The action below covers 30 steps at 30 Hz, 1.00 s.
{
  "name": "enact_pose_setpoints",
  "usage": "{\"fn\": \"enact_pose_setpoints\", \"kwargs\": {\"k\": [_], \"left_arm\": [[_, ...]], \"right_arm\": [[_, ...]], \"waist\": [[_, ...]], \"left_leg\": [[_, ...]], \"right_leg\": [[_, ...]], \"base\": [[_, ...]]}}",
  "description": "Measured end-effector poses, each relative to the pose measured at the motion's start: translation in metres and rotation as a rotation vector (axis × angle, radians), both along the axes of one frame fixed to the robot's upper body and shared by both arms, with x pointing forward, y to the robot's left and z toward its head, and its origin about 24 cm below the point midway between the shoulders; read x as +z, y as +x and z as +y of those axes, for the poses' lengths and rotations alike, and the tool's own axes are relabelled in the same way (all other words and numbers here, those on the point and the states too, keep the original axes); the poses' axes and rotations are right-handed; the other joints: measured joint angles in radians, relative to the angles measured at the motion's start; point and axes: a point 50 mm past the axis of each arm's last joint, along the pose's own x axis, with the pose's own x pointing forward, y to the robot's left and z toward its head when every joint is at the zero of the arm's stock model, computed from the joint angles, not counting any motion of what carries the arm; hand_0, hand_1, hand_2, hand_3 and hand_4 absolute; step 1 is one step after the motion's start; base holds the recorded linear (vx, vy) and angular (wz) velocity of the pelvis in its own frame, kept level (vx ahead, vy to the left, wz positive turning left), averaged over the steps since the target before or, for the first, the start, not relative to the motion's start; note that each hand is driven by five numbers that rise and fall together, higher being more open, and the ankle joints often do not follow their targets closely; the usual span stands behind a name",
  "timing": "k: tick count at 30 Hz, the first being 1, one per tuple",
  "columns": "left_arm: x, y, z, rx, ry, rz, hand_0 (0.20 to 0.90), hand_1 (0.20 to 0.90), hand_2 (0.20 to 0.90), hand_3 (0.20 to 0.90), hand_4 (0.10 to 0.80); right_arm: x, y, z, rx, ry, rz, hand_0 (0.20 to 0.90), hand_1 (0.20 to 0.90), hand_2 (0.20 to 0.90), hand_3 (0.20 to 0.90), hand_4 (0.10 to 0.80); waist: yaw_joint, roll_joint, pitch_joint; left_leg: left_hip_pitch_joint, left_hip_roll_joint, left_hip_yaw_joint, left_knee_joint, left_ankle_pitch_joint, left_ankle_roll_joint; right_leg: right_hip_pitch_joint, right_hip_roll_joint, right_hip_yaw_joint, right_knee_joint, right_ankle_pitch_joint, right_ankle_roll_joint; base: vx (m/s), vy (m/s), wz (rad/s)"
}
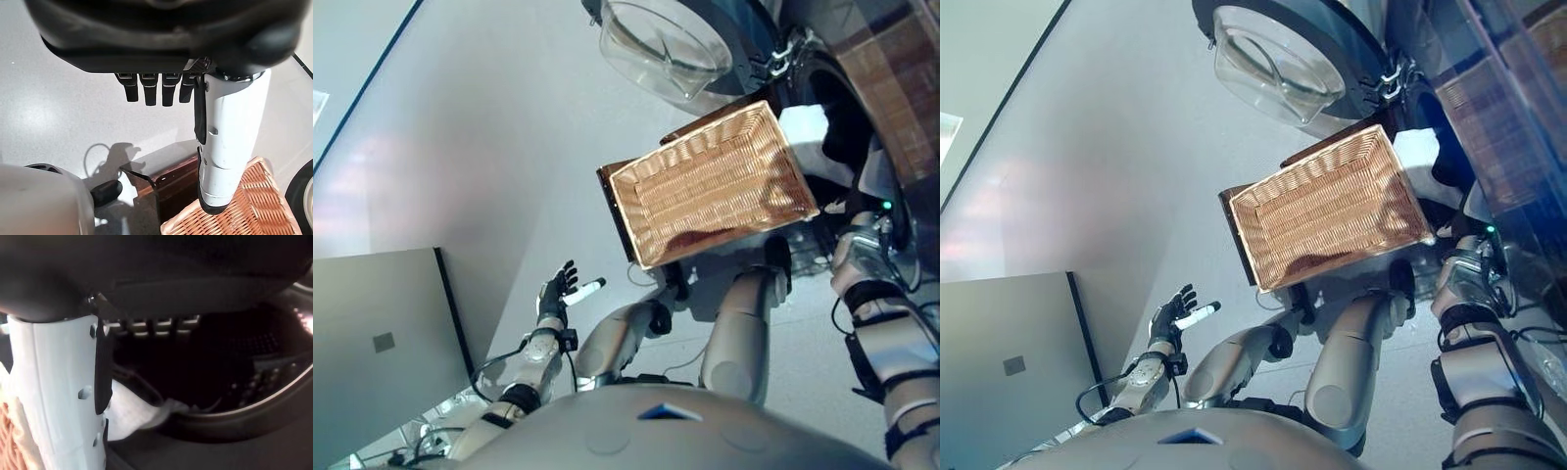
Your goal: Pick up the clothes and place them into the washing machine
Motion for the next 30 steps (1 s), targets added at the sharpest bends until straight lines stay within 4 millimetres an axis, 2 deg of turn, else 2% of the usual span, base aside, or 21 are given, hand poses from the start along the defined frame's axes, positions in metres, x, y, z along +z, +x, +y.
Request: {"fn": "enact_pose_setpoints", "kwargs": {"k": [6,13,22,25,30], "left_arm": [[0.000,0.001,-0.002,0.012,-0.010,0.000,0.900,0.900,0.900,0.900,0.800],[0.000,0.002,-0.003,0.022,-0.006,0.006,0.900,0.900,0.900,0.900,0.800],[-0.005,-0.004,-0.001,0.022,0.005,0.048,0.900,0.900,0.900,0.900,0.800],[-0.006,-0.006,-0.001,0.021,0.009,0.060,0.900,0.900,0.900,0.900,0.800],[-0.008,-0.009,0.000,0.017,0.016,0.083,0.900,0.900,0.900,0.900,0.800]], "right_arm": [[-0.002,0.002,0.003,-0.014,0.048,-0.004,0.900,0.900,0.900,0.900,0.800],[-0.019,-0.002,0.011,-0.061,0.141,0.009,0.900,0.900,0.900,0.900,0.800],[-0.005,0.009,0.008,-0.120,0.163,-0.049,0.900,0.900,0.900,0.900,0.800],[-0.011,0.008,0.011,-0.130,0.186,-0.038,0.900,0.900,0.900,0.900,0.800],[-0.028,0.004,0.020,-0.184,0.293,-0.021,0.900,0.900,0.900,0.900,0.800]], "waist": [[0.001,-0.003,-0.001],[0.013,-0.029,-0.009],[0.038,-0.028,-0.031],[0.041,-0.028,-0.035],[0.061,-0.044,-0.076]], "left_leg": [[-0.003,0.003,-0.004,0.013,0.000,0.000],[0.032,0.015,-0.019,0.012,0.004,-0.006],[0.030,0.017,-0.023,0.008,0.005,-0.009],[0.066,0.024,-0.029,0.003,0.007,-0.009],[0.123,0.037,-0.045,-0.027,0.007,-0.013]], "right_leg": [[0.007,0.001,-0.005,0.001,0.007,-0.005],[0.054,0.009,-0.020,-0.010,0.009,-0.010],[0.057,0.008,-0.028,-0.019,0.016,-0.014],[0.104,0.013,-0.037,-0.043,0.027,-0.009],[0.181,0.015,-0.072,-0.092,0.031,-0.019]], "base": [[0.005,-0.004,0.00],[0.007,0.006,0.00],[0.030,0.004,0.01],[0.098,-0.046,-0.04],[0.060,-0.038,0.01]]}}
